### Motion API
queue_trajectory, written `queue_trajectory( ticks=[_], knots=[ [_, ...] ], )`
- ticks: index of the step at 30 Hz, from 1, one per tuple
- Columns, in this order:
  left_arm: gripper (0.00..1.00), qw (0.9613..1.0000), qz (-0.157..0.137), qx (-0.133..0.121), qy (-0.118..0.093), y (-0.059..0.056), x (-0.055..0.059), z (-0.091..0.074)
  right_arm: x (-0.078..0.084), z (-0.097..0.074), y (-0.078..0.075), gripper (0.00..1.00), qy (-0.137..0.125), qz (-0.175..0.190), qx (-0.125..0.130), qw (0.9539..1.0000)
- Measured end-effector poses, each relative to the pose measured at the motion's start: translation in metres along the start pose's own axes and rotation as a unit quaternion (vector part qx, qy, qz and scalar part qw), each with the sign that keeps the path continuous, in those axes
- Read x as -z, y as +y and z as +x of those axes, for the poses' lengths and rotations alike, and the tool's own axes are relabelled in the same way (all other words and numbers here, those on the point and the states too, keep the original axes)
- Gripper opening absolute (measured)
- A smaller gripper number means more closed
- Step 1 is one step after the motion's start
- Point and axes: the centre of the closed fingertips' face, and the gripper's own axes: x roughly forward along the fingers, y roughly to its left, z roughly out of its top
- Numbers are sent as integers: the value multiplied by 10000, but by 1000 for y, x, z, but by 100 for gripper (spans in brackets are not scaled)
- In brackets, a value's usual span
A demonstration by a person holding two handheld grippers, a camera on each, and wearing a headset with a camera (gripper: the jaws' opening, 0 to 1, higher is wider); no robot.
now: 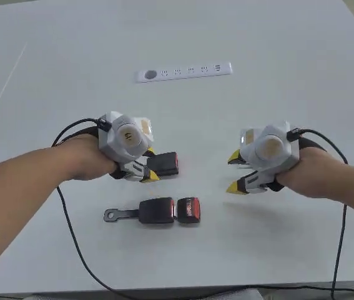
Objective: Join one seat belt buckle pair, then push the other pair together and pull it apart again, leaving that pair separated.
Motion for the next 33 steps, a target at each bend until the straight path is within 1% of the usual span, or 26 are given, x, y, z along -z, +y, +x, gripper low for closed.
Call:
queue_trajectory(
  ticks=[3,7,9,12,15,18,20,23,26,28,29,31,33],
  knots=[
    [35,10000,-23,-31,13,6,1,2,7,-5,-10,35,51,-67,27,10000],
    [35,10000,-43,-75,26,13,3,6,19,-15,-27,34,67,-23,104,9999],
    [36,9999,-47,-88,42,16,5,7,25,-18,-32,35,107,-8,121,9999],
    [36,9999,-43,-49,87,18,9,11,41,-22,-39,35,251,-16,114,9996],
    [36,9999,-28,-24,151,19,14,14,48,-24,-41,36,330,-29,127,9994],
    [37,9998,-17,26,203,18,17,17,53,-23,-45,36,338,9,126,9994],
    [38,9998,-14,26,211,20,18,18,57,-22,-46,37,374,3,108,9992],
    [38,9996,23,91,264,18,20,21,62,-22,-46,38,399,61,24,9992],
    [38,9994,51,113,323,19,23,24,68,-18,-42,38,502,-32,-97,9987],
    [38,9993,51,128,349,20,25,25,70,-17,-40,37,551,-105,-140,9983],
    [38,9992,41,137,364,20,26,25,70,-16,-41,37,538,-130,-136,9984],
    [37,9991,22,160,399,19,30,26,70,-17,-44,33,536,-135,-134,9984],
    [35,9989,32,201,420,17,32,28,70,-17,-43,33,505,-162,-182,9984]
  ],
)
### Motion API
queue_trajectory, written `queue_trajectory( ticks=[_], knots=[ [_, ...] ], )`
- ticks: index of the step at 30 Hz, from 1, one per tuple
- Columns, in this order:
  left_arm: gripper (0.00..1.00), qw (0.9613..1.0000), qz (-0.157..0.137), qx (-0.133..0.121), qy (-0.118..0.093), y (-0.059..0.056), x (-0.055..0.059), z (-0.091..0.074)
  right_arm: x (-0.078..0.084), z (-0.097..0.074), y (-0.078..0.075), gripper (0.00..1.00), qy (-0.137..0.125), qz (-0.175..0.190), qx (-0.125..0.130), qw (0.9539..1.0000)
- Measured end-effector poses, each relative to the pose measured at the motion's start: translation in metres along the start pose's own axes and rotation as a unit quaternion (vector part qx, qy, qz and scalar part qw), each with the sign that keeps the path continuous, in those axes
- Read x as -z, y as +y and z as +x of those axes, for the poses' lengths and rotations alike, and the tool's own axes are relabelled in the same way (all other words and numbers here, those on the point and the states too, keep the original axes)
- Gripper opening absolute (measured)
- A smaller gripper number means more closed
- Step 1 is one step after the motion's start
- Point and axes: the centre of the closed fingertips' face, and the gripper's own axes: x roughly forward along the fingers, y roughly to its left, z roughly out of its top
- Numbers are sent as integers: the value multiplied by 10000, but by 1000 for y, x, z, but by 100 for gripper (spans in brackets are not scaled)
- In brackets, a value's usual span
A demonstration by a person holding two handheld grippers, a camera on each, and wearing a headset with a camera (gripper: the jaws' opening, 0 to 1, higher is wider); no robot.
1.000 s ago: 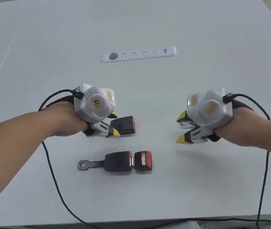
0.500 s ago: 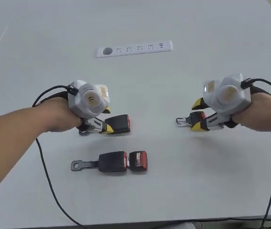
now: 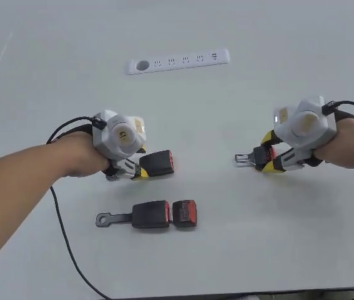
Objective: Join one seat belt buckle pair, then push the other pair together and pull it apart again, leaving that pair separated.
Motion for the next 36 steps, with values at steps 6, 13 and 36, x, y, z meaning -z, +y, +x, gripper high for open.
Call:
queue_trajectory(
  ticks=[6,13,36],
  knots=[
    [33,9999,91,46,32,-3,-2,3,2,1,1,33,19,-159,-35,9999],
    [32,9999,105,104,5,-2,-2,5,2,2,1,32,10,-227,-42,9997],
    [31,9993,360,122,73,-3,-2,6,-9,9,-1,33,-16,-249,76,9997]
  ],
)
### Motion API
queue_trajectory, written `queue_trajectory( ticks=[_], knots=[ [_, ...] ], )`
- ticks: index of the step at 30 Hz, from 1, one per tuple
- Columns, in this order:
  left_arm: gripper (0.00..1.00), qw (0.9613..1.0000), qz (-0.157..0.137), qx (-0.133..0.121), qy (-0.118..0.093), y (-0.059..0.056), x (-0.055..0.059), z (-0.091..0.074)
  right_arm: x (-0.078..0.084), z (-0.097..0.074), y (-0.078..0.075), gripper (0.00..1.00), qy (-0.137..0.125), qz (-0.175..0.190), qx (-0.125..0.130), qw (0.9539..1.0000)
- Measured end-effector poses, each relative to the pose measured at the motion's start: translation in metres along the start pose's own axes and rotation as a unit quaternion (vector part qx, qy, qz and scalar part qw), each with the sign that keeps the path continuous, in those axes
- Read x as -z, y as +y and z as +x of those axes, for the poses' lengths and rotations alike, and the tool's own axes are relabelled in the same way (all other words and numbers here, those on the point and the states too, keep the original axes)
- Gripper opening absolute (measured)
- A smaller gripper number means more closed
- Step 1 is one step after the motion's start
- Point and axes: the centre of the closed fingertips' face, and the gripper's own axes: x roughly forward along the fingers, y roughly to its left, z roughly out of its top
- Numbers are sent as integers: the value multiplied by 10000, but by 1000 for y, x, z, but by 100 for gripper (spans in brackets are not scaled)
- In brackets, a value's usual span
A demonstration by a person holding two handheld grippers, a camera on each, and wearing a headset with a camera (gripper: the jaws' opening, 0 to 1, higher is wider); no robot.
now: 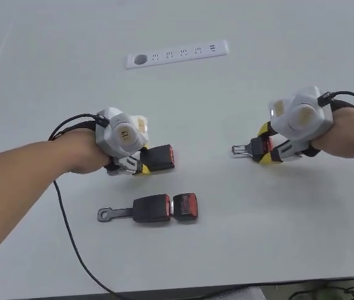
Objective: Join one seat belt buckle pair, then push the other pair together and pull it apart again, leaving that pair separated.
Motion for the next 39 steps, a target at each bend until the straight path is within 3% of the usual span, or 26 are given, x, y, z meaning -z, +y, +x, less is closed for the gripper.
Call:
queue_trajectory(
  ticks=[22,26,39],
  knots=[
    [31,10000,55,44,47,1,1,1,-92,51,9,32,-352,-214,-26,9991],
    [31,9998,153,62,95,0,0,1,-99,58,3,32,-354,-214,-43,9991],
    [31,9998,143,34,117,0,1,2,-106,65,3,32,-352,-245,-16,9991]
  ],
)
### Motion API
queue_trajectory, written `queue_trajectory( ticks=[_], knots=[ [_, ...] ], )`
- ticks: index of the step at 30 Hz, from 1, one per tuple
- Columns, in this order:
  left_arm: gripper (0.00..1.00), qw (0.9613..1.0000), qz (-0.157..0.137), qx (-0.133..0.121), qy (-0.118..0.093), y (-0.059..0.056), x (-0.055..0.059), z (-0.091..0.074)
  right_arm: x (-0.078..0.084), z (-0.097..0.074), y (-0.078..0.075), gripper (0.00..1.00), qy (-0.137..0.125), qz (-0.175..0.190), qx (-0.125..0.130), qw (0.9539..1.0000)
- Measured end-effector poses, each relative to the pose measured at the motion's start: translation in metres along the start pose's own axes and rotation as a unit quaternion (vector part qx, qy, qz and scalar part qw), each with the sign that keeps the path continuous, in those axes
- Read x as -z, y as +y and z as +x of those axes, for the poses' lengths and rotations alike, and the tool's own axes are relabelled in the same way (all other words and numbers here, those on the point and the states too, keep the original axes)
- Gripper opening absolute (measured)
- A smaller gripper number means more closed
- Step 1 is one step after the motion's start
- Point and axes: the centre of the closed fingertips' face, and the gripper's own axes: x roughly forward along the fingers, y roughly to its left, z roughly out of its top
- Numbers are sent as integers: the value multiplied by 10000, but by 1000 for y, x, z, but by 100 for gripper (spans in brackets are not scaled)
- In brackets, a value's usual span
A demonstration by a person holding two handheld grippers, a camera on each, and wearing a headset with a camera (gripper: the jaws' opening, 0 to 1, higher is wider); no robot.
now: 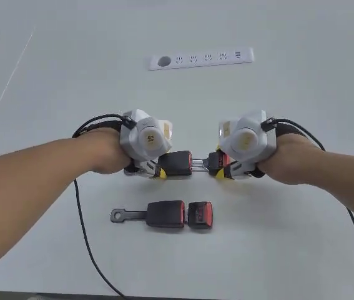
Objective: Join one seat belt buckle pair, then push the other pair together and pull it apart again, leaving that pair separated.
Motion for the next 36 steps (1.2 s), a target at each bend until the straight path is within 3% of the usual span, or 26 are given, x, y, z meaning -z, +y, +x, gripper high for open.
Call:
queue_trajectory(
  ticks=[8,19,36],
  knots=[
    [31,10000,44,1,40,1,1,1,-8,4,2,32,-31,-205,117,9997],
    [30,9999,136,14,-32,2,1,1,-12,7,2,31,-354,-76,-28,9993],
    [29,10000,-26,47,-51,0,0,1,-27,18,2,29,-353,7,-107,9993]
  ],
)
